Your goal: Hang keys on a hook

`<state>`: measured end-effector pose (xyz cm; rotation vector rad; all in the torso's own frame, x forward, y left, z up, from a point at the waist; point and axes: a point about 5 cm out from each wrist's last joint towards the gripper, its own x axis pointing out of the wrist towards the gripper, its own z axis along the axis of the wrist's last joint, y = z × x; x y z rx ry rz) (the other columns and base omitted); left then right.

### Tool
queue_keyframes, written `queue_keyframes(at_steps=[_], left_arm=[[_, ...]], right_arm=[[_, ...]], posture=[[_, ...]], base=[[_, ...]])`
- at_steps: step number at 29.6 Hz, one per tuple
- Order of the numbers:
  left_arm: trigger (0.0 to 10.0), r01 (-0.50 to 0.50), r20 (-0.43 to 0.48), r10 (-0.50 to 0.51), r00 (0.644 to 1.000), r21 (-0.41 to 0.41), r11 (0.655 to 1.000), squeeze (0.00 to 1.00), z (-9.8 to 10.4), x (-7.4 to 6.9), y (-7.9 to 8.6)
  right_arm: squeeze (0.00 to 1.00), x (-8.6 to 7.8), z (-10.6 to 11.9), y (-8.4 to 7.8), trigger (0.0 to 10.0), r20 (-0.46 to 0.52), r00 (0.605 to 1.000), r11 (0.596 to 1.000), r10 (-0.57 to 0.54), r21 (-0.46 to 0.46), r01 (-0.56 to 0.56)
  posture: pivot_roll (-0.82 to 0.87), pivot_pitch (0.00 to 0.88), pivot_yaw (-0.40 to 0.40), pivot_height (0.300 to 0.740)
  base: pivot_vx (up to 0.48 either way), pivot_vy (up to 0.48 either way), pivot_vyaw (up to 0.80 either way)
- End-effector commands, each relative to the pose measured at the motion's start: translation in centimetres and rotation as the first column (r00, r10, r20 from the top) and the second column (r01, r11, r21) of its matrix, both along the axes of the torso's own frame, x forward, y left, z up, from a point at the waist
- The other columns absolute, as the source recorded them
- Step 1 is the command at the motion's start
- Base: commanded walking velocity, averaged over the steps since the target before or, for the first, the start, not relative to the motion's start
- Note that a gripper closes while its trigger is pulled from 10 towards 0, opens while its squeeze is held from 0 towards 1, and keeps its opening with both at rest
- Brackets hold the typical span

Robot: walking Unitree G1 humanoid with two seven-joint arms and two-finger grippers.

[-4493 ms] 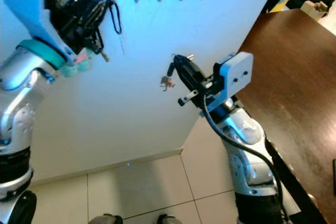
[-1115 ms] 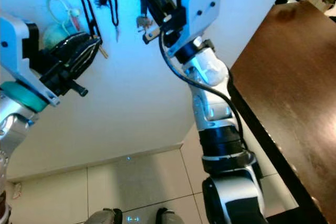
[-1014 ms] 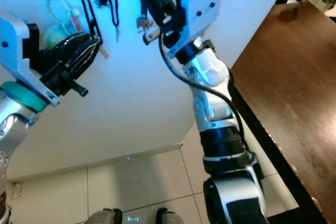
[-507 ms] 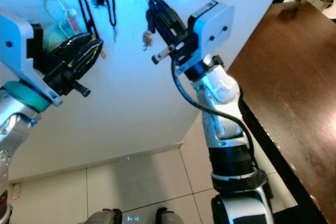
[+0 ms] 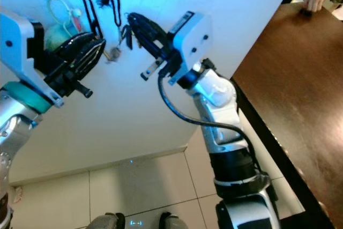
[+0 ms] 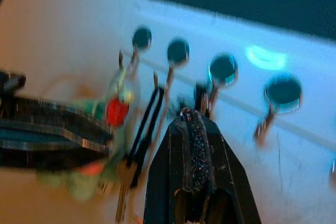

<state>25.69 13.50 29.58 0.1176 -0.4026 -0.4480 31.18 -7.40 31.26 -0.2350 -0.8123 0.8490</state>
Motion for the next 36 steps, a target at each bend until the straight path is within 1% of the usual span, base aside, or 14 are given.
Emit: queue_keyframes(at_steps=[1,2,6,12,13,14,15,20,22,25,28,30,36], left_arm=[[10.0,0.003,-0.009,-0.003,1.000,0.001,1.000,0.00,-0.2,0.0,-0.1],[10.0,0.003,-0.009,-0.003,1.000,0.001,1.000,0.00,-0.2,0.0,-0.1],[10.0,0.007,-0.011,-0.007,1.000,0.001,1.000,0.00,-0.3,0.0,-0.2],[10.0,0.009,-0.011,-0.009,1.000,0.001,1.000,0.00,-0.3,0.1,-0.3],[10.0,0.010,-0.011,-0.010,1.000,0.001,1.000,0.00,-0.3,0.1,-0.3],[10.0,0.012,-0.010,-0.012,1.000,0.002,1.000,0.00,-0.3,0.1,-0.3],[10.0,0.013,-0.011,-0.013,1.000,0.002,1.000,0.00,-0.3,0.1,-0.3],[10.0,0.013,-0.012,-0.013,1.000,0.002,1.000,0.00,-0.3,0.1,-0.3],[10.0,0.012,-0.013,-0.012,1.000,0.002,1.000,0.00,-0.3,0.1,-0.3],[10.0,0.012,-0.013,-0.012,1.000,0.002,1.000,0.00,-0.3,0.1,-0.3],[10.0,0.013,-0.013,-0.013,1.000,0.002,1.000,0.00,-0.3,0.1,-0.3],[10.0,0.015,-0.013,-0.015,1.000,0.002,1.000,0.00,-0.3,0.1,-0.3],[10.0,0.014,-0.014,-0.014,1.000,0.003,1.000,0.00,-0.4,0.1,-0.3]], right_arm=[[0.00,-0.1,0.8,0.3,10.0,0.035,0.999,1.000,0.005,0.028,-0.006],[0.00,-0.1,0.8,0.3,10.0,0.035,0.999,1.000,0.005,0.028,-0.006],[0.00,0.0,1.9,0.4,10.0,0.063,0.998,0.996,-0.012,0.083,0.007],[0.00,0.1,2.3,0.3,10.0,0.070,0.997,0.995,-0.028,0.102,0.020],[0.00,0.3,2.5,0.2,10.0,0.072,0.996,0.993,-0.044,0.109,0.036],[0.00,0.8,2.7,-0.1,10.0,0.070,0.993,0.989,-0.097,0.120,0.088],[0.00,1.0,2.7,-0.2,10.0,0.066,0.991,0.986,-0.114,0.127,0.105],[0.00,1.3,2.8,-0.4,10.0,0.064,0.989,0.983,-0.137,0.135,0.127],[0.00,1.6,3.1,-0.8,10.0,0.061,0.981,0.972,-0.182,0.162,0.170],[0.00,1.9,3.2,-1.0,10.0,0.057,0.976,0.964,-0.209,0.178,0.196],[0.00,2.0,3.2,-1.1,10.0,0.055,0.975,0.963,-0.216,0.179,0.203],[0.00,2.2,3.1,-1.2,10.0,0.047,0.969,0.956,-0.242,0.185,0.229],[0.00,2.6,3.1,-1.4,10.0,0.040,0.961,0.945,-0.275,0.198,0.262]], posture=[[0.13,0.119,0.018,0.740],[0.13,0.119,0.018,0.740],[0.13,0.115,0.020,0.740],[0.13,0.113,0.020,0.740],[0.13,0.111,0.020,0.740],[0.13,0.112,0.020,0.740],[0.13,0.112,0.020,0.740],[0.13,0.112,0.020,0.740],[0.13,0.113,0.020,0.740],[0.13,0.113,0.020,0.740],[0.13,0.113,0.023,0.740],[0.13,0.114,0.022,0.740],[0.13,0.114,0.022,0.740]], base=[[0.000,0.000,0.00],[0.000,0.000,0.00],[0.000,0.000,0.00],[0.000,0.000,0.00],[0.000,0.000,0.00],[0.000,0.000,0.00],[0.000,0.000,0.00],[0.000,0.000,0.00],[0.000,0.000,0.00],[0.000,0.000,0.00],[0.000,0.000,0.00],[0.000,0.000,0.00],[0.000,0.000,0.00]])
